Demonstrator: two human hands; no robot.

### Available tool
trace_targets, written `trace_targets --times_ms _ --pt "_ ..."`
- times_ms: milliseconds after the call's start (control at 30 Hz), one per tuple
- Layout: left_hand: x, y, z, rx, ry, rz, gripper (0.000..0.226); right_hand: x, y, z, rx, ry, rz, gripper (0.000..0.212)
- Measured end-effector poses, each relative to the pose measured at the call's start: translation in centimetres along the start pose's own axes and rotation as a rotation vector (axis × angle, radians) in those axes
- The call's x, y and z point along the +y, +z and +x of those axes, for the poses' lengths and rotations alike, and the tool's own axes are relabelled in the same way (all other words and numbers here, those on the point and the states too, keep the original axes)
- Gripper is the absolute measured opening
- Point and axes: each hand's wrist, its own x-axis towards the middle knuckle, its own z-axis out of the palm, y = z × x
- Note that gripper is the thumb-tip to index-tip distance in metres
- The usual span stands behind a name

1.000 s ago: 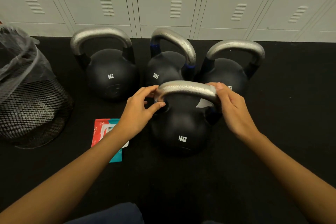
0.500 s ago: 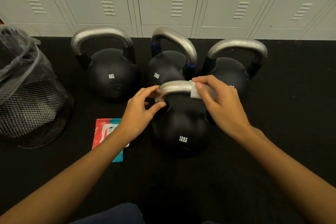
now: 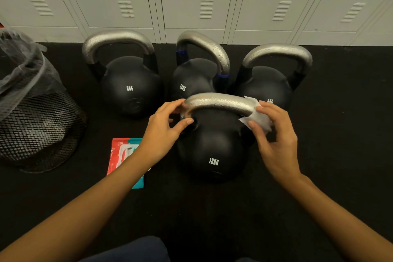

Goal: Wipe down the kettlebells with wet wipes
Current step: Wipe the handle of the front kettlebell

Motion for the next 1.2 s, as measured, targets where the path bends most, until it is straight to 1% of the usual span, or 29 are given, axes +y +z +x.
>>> trace_targets --times_ms 133,200,333,400,533,600,667,767,867,933,1067,1200 --pt "0.1 0.0 -0.1 0.000 -0.002 -0.002 0.053 -1.3 0.6 1.5 -0.041 -0.052 -0.004 0.035" --pt "0.1 0.0 0.0 -0.003 -0.004 0.004 0.053 -1.5 1.0 2.0 -0.077 -0.073 -0.003 0.038" --pt "0.1 0.0 0.0 -0.011 -0.012 0.012 0.053 -0.1 0.9 1.0 -0.046 -0.111 -0.093 0.050" --pt "0.1 0.0 0.0 -0.008 -0.010 0.010 0.053 0.8 0.4 0.0 -0.028 -0.034 -0.083 0.054" --pt "0.0 0.0 -0.1 -0.003 -0.002 0.009 0.053 1.7 -0.2 -1.9 -0.048 0.253 0.107 0.057" --pt "0.0 0.0 -0.1 -0.004 -0.002 0.009 0.053 1.7 -0.3 -2.2 -0.065 0.305 0.155 0.056" --pt "0.0 0.0 -0.1 0.002 -0.003 -0.003 0.053 1.4 -0.3 -1.8 -0.040 0.292 0.168 0.055" --pt "-0.1 0.1 -0.2 0.009 -0.001 -0.007 0.052 0.8 0.0 -0.5 -0.004 0.220 0.124 0.053" --pt "0.0 0.1 -0.1 0.006 -0.001 0.002 0.052 0.6 0.1 0.1 -0.006 0.167 0.096 0.053" --pt "0.0 0.0 -0.1 0.003 -0.006 0.000 0.052 0.8 -0.1 -0.3 -0.039 0.199 0.116 0.054" --pt "0.1 0.1 -0.2 0.004 -0.005 -0.015 0.052 1.5 -0.3 -1.4 -0.111 0.320 0.256 0.054" --pt "0.1 0.1 -0.2 0.007 -0.006 -0.016 0.052 1.3 -0.5 -0.7 -0.119 0.289 0.198 0.053"
